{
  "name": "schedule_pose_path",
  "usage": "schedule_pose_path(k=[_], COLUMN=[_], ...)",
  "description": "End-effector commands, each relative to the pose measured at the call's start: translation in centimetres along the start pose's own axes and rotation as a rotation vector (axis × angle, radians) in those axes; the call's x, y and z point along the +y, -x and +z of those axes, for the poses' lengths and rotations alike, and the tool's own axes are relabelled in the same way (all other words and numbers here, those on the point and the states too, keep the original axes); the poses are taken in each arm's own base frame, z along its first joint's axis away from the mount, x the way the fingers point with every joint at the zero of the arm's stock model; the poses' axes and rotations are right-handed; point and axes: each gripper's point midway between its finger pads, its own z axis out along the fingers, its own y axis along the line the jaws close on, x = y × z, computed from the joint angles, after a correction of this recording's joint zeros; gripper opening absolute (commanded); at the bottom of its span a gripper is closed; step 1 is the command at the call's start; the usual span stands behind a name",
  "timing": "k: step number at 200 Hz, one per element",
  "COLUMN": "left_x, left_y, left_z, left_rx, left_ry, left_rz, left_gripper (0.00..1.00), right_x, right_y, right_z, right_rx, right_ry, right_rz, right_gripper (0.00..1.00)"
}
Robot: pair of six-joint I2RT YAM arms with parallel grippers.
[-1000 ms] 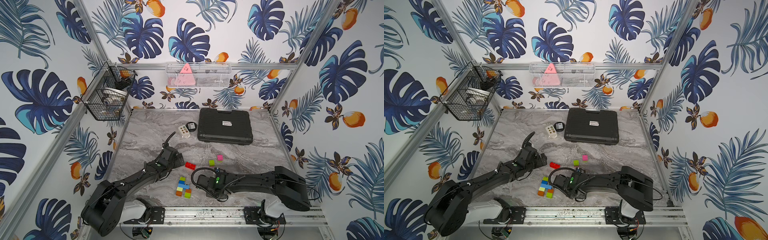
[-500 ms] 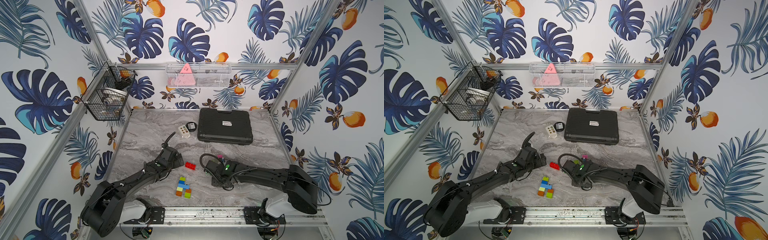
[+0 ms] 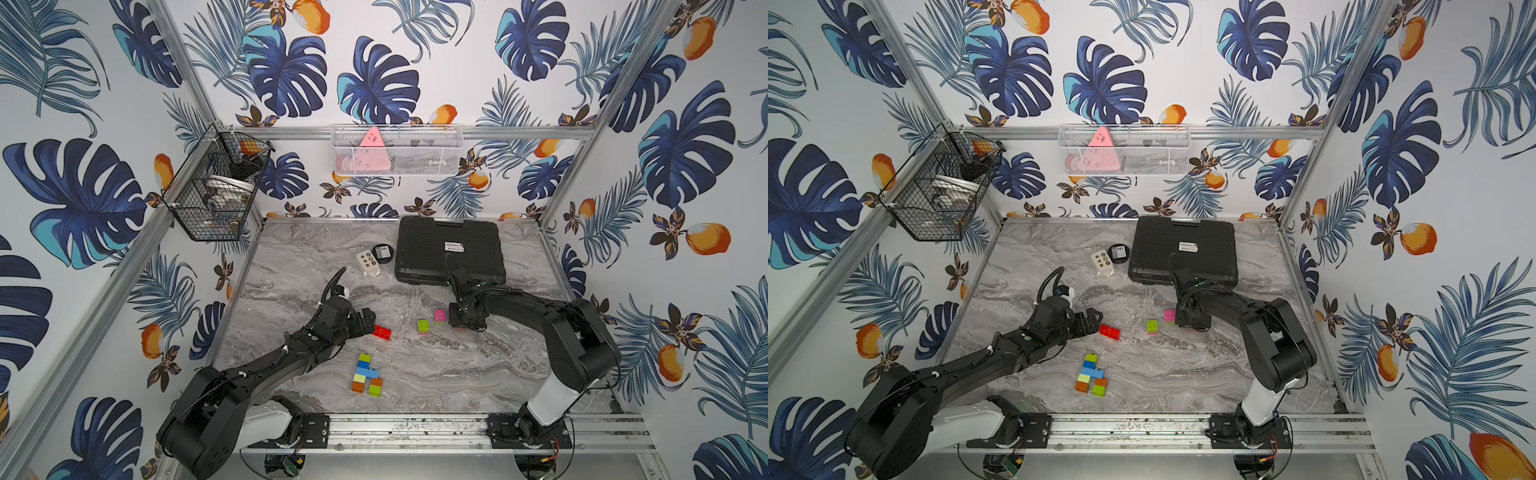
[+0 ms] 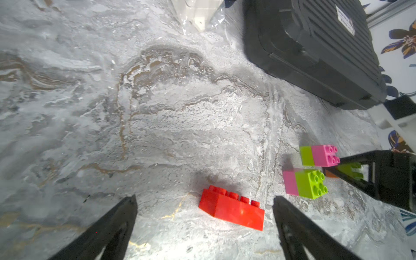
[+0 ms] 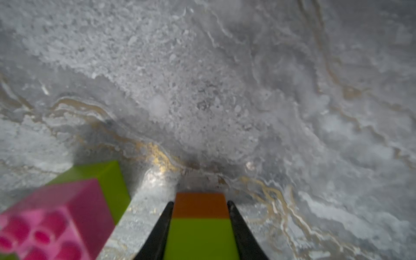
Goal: Assemble the letter h with lego
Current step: Assemble the lego brick with the lego brick, then pick up the lego brick from the center of the board.
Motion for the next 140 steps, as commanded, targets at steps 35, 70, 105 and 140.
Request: schedule_pose_path(k=[35, 70, 105, 140], left_x=[-3.8, -1.9, -0.9, -0.4], left_y=[-1.9, -2.3, -2.2, -3.6], left_z=[2.2, 2.8, 2.5, 3.1], left_rx=[0.106, 0.132, 0.119, 0.165], left_ry=[-0.023, 0.112, 0.209, 0.261], left_rz=[0.170, 0.180, 0.164, 0.132], left_gripper=[0.99, 0.99, 0.85, 0.81], right_x=[-0.9, -1.4, -1.5, -1.7], right_y=[1.4, 2.2, 2.5, 2.0], right_z=[0.8, -2.5, -6.8, -9.6], right_rx=[0.017, -0.028, -0.100, -0.139], right_ry=[0.030, 0.030, 0.082, 0.124], right_rz=[-0.002, 0.019, 0.029, 0.033], right_gripper=[0.50, 0.61, 0.63, 0.63])
